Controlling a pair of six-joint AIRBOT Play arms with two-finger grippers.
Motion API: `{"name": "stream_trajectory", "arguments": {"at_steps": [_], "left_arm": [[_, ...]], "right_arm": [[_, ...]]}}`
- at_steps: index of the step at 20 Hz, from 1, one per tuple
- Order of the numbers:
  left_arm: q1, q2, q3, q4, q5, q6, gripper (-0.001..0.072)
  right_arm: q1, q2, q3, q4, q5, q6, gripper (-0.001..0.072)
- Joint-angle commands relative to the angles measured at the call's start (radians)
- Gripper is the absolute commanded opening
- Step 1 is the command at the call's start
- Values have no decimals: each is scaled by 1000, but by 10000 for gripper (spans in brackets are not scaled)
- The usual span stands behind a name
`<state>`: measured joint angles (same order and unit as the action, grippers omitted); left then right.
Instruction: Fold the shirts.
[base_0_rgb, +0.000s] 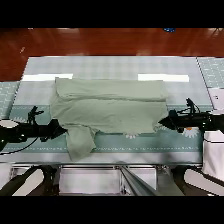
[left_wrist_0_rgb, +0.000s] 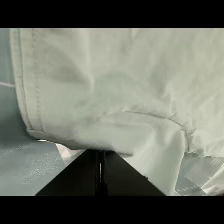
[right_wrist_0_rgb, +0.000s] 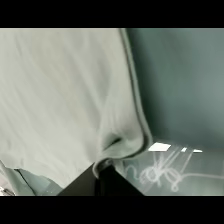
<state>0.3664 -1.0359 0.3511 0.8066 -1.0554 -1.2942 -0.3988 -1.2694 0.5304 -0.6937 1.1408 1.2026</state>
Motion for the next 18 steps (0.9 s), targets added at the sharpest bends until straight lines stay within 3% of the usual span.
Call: {"name": "stream_trajectory", "arguments": {"at_steps": [1, 9, 15, 18], "left_arm": [[0, 3, 16, 1, -27, 2, 18], [1, 2, 261, 0, -90, 0, 18], [-2, -52, 490, -25, -21, -30, 18], [-35, -192, 614, -52, -10, -23, 18]], "right_arm": [[2, -6, 9, 6, 56, -66, 24], [-87, 113, 154, 2, 140, -74, 24], [-77, 71, 330, -12, 113, -29, 24], [-20, -1, 337, 139, 28, -63, 24]]}}
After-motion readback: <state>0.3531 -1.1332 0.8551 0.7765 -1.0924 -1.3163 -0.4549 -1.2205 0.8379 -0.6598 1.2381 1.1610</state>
